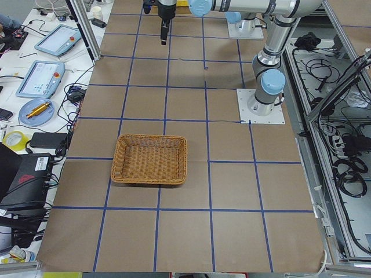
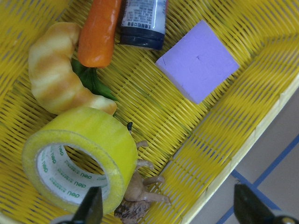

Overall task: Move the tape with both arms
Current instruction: 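Lower the right gripper and grasp the yellow tape roll's rim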

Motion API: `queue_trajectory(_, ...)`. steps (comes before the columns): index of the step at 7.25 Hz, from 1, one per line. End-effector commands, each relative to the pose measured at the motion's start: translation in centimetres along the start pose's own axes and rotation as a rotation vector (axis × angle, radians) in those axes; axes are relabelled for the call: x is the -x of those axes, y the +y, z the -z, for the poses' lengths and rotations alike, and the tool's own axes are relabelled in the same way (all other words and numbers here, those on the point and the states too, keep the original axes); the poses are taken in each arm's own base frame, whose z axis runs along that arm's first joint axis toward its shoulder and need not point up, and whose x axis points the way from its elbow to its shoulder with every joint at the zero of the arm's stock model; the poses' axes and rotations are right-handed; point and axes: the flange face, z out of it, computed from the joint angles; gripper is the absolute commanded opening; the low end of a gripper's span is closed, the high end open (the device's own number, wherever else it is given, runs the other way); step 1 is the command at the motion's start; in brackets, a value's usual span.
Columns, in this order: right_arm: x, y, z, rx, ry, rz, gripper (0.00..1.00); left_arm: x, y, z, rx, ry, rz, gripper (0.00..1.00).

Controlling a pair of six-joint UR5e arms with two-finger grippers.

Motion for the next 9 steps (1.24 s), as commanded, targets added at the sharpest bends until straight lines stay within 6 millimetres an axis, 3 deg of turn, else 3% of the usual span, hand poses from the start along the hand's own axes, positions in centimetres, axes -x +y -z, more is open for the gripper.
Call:
queue_trajectory(1, 1.7, 0.6, -3.8, 0.024, -0.065, 0.001, 1.00, 0.0, 0.0, 0.0, -0.001, 0.001, 0.000, 1.00)
queue_trajectory(4, 2.6, 0.6, -5.5, 0.008, -0.097, -0.012, 1.00, 0.0, 0.0, 0.0, -0.001, 0.001, 0.000, 1.00)
queue_trajectory(5, 2.3, 0.6, -5.4, 0.005, -0.070, -0.013, 0.85, 0.0, 0.0, 0.0, -0.001, 0.001, 0.000, 1.00)
queue_trajectory(6, 2.5, 0.6, -5.9, 0.007, -0.079, -0.013, 0.44, 0.0, 0.0, 0.0, -0.001, 0.001, 0.000, 1.00)
queue_trajectory(7, 2.8, 0.6, -6.1, 0.013, -0.087, -0.009, 0.19, 0.0, 0.0, 0.0, -0.001, -0.001, 0.000, 1.00)
queue_trajectory(8, 2.8, 0.7, -6.1, 0.023, -0.087, -0.010, 0.00, 0.0, 0.0, 0.0, -0.001, -0.001, 0.000, 1.00)
queue_trajectory(9, 2.8, 0.8, -5.8, 0.027, -0.082, -0.015, 0.00, 0.0, 0.0, 0.0, -0.001, -0.001, 0.000, 1.00)
